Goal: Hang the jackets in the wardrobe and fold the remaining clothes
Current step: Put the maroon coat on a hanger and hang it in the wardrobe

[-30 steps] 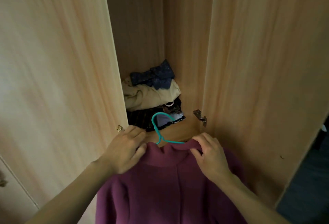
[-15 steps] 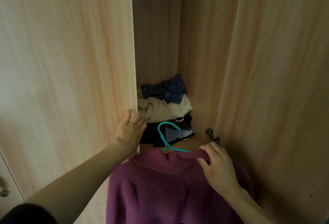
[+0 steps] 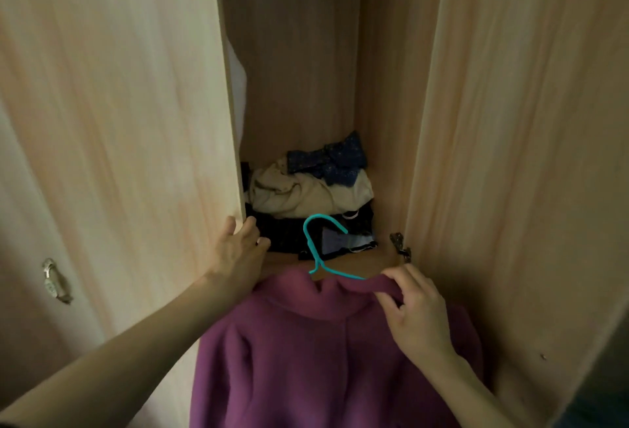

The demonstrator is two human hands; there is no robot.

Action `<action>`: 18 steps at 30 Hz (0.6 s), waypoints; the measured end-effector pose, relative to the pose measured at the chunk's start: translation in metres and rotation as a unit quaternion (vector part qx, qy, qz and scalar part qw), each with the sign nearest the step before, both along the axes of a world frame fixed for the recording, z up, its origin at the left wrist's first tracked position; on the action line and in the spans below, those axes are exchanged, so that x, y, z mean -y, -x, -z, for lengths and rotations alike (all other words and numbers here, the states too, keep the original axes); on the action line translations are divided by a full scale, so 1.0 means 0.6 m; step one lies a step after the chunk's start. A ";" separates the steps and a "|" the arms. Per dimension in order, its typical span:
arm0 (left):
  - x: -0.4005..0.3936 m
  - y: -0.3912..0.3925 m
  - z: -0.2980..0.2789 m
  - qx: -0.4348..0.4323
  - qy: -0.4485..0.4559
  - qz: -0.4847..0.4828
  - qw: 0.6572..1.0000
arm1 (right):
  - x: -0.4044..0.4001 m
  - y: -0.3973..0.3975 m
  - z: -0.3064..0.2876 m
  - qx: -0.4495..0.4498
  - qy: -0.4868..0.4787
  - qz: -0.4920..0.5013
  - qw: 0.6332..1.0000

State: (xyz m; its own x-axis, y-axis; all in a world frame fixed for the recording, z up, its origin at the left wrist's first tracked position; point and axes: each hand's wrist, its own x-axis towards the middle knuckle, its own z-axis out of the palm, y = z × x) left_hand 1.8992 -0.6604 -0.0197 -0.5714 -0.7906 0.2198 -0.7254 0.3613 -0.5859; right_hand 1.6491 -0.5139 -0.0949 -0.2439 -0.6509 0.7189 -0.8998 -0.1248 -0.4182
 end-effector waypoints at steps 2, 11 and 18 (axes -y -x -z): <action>-0.040 -0.008 0.001 -0.014 -0.002 -0.016 1.000 | -0.019 0.004 0.009 0.021 0.002 -0.015 1.000; -0.182 -0.089 0.001 -0.011 0.012 -0.053 0.998 | -0.060 -0.034 -0.003 0.033 0.014 -0.091 0.995; -0.239 -0.170 0.008 -0.033 0.001 -0.038 0.999 | -0.056 -0.121 -0.020 0.016 0.038 -0.149 0.988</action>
State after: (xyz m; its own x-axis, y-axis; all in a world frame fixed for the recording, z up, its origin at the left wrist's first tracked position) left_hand 2.0011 -0.5173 -0.0247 -0.4940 -0.8307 0.2566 -0.7879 0.3030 -0.5361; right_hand 1.7216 -0.4804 -0.0826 -0.0719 -0.6411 0.7641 -0.8049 -0.4151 -0.4240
